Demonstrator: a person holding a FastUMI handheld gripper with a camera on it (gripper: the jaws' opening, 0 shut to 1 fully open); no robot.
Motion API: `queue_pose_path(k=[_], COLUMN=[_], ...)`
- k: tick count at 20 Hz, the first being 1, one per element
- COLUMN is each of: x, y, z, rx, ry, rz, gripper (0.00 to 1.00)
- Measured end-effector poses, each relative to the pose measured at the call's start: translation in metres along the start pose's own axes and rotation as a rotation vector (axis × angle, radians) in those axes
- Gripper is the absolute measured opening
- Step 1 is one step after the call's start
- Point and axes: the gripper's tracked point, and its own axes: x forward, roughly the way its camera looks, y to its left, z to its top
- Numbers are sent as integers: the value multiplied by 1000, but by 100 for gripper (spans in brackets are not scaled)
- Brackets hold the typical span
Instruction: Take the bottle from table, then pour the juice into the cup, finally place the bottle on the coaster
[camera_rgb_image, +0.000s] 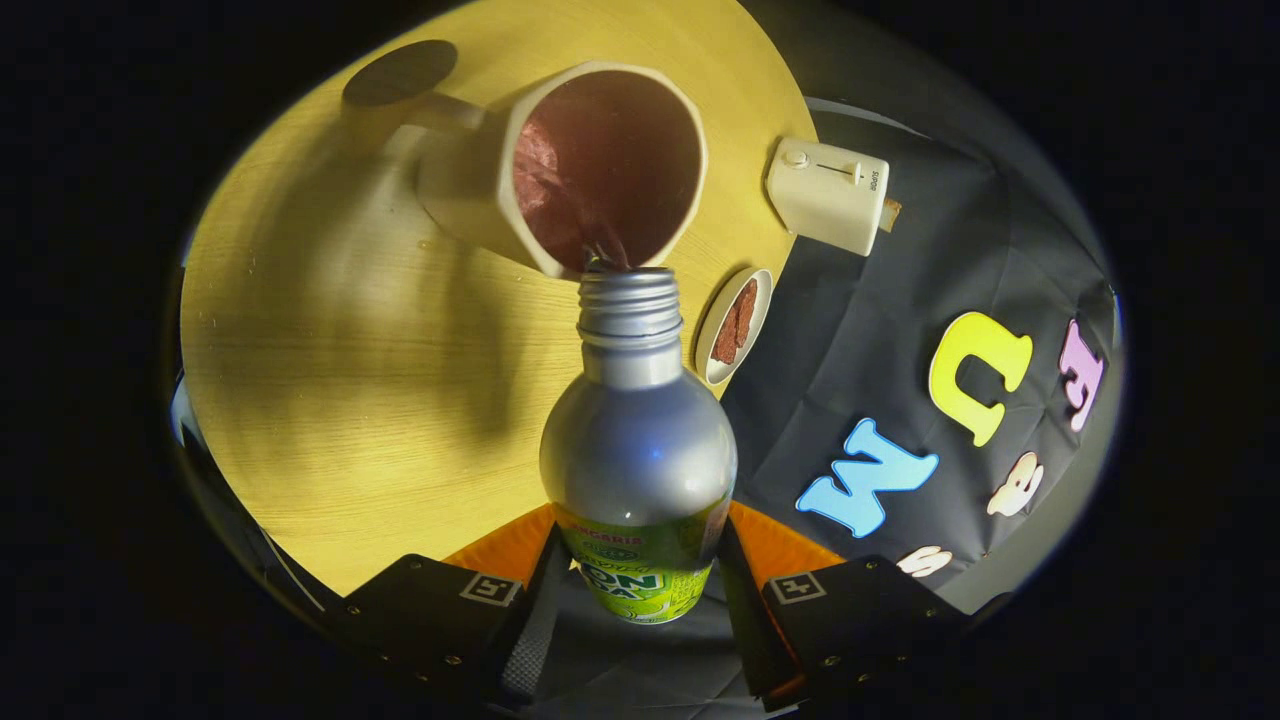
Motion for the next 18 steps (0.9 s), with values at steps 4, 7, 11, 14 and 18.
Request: queue_pose_path(k=[4, 7, 11, 14, 18], x=[-4, -7, -8, -8, -11], y=[-8, -11, -14, -16, -19], z=[2, 4, 3, 1, 1], rx=[-19, -41, -82, -102, -124], ry=[4, 7, 25, 35, 42], rz=[-9, -15, -23, -26, -42], gripper=[75, 75, 75, 75, 75])
